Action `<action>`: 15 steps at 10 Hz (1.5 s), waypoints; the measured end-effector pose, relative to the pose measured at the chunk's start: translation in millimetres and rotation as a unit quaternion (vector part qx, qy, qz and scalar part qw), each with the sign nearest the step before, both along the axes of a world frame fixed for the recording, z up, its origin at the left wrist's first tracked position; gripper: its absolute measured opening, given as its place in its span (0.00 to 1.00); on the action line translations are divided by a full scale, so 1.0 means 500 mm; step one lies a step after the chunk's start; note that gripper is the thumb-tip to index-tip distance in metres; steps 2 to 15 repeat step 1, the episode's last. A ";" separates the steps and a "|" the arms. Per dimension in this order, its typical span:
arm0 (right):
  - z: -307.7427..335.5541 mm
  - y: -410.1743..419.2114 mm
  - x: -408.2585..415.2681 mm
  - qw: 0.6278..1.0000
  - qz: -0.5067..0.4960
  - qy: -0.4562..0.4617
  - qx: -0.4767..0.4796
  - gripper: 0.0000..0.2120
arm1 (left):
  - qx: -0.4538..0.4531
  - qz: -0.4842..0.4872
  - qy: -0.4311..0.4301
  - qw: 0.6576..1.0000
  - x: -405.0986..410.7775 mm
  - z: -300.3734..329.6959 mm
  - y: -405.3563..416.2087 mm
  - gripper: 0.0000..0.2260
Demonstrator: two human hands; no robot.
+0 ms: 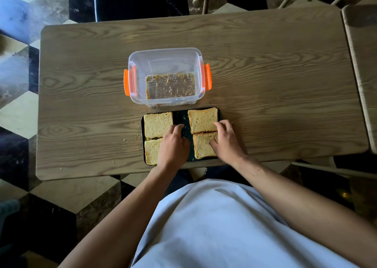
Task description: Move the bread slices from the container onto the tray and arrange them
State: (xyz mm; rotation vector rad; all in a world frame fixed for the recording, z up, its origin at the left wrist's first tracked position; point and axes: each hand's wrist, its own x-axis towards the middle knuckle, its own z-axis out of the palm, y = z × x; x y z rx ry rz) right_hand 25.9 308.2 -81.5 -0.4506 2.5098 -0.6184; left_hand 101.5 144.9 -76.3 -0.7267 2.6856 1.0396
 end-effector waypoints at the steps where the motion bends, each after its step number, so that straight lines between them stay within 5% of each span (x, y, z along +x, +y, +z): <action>1: -0.011 -0.033 0.001 0.999 0.039 0.020 0.004 0.28 | -0.068 -0.037 -0.005 0.997 0.009 -0.003 -0.051 0.24; 15: -0.011 -0.033 0.001 0.999 0.039 0.020 0.004 0.28 | -0.068 -0.037 -0.005 0.997 0.009 -0.003 -0.051 0.24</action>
